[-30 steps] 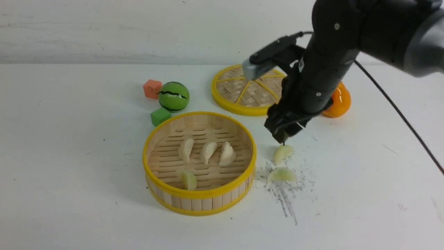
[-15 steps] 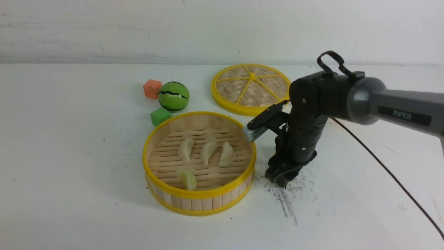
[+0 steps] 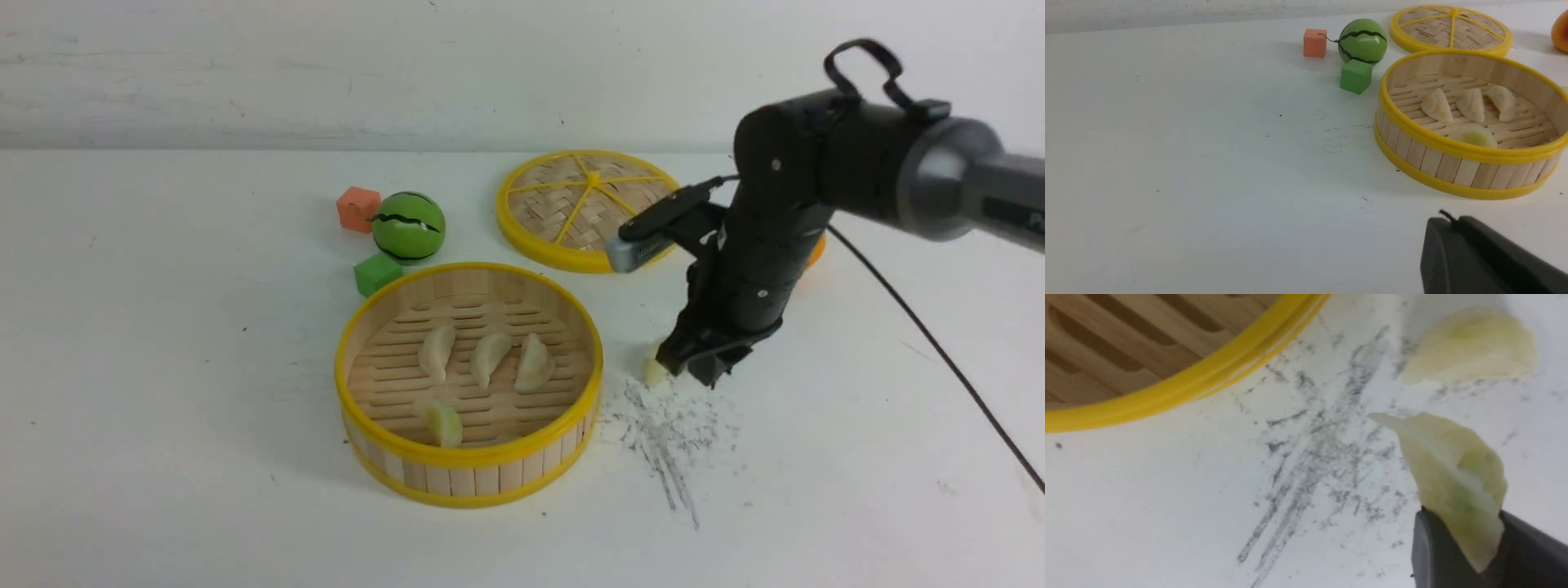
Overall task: Put the dumplings into the steamer on the white table.
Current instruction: 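Place the dumpling in the bamboo steamer basket with the right gripper, then reach for and grasp a dumpling lying on the table beside the steamer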
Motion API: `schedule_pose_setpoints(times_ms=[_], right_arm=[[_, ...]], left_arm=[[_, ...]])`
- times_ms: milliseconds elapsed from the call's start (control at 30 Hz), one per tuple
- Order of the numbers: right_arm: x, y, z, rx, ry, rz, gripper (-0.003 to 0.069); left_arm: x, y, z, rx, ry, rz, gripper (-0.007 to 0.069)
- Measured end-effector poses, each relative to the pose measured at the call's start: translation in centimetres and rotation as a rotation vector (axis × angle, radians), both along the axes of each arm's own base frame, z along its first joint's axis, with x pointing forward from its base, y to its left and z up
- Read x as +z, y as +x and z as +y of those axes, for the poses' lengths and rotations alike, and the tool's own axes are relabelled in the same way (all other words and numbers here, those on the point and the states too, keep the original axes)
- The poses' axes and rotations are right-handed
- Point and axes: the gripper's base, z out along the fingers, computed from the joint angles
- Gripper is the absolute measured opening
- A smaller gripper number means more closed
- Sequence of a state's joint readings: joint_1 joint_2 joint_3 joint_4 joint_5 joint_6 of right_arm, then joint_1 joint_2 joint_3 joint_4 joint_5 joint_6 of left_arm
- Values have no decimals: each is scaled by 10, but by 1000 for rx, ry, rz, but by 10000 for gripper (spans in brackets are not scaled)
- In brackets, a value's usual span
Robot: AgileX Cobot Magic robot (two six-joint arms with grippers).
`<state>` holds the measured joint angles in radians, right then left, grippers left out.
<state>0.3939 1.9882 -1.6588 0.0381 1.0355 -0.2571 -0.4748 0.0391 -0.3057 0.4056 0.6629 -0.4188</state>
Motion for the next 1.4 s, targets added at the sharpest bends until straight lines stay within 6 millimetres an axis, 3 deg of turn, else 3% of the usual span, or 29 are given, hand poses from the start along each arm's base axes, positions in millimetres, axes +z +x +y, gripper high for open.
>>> schedule_pose_setpoints(times_ms=[133,267,300,367,433,467,567,700,800,967,1267,1400], right_arm=[[25,-7,6,-13,74,-38,141],[37,-21,39,19,205,-35,141],[37,-21,40,18,211,-35,141],[32,-32,72,49,292,-10,141],[28,-37,85,54,318,-1,141],[19,-41,101,45,345,14,141],[-5,-40,118,2,356,55,141],[-33,-34,123,-70,336,104,140],[-42,-32,123,-128,336,127,137],[-40,-32,124,-144,351,133,150],[-28,-29,127,-159,376,135,370],[-14,-31,124,-118,322,144,408]], left_arm=[[0,0,0,0,0,-1,14],[0,0,0,0,0,-1,17],[0,0,0,0,0,-1,17],[0,0,0,0,0,-1,19],[0,0,0,0,0,-1,20],[0,0,0,0,0,-1,22],[0,0,0,0,0,0,25],[0,0,0,1,1,3,28],[0,0,0,1,1,3,31],[-1,0,0,2,2,5,37],[-1,0,0,2,2,5,39],[-1,0,0,3,2,7,39]])
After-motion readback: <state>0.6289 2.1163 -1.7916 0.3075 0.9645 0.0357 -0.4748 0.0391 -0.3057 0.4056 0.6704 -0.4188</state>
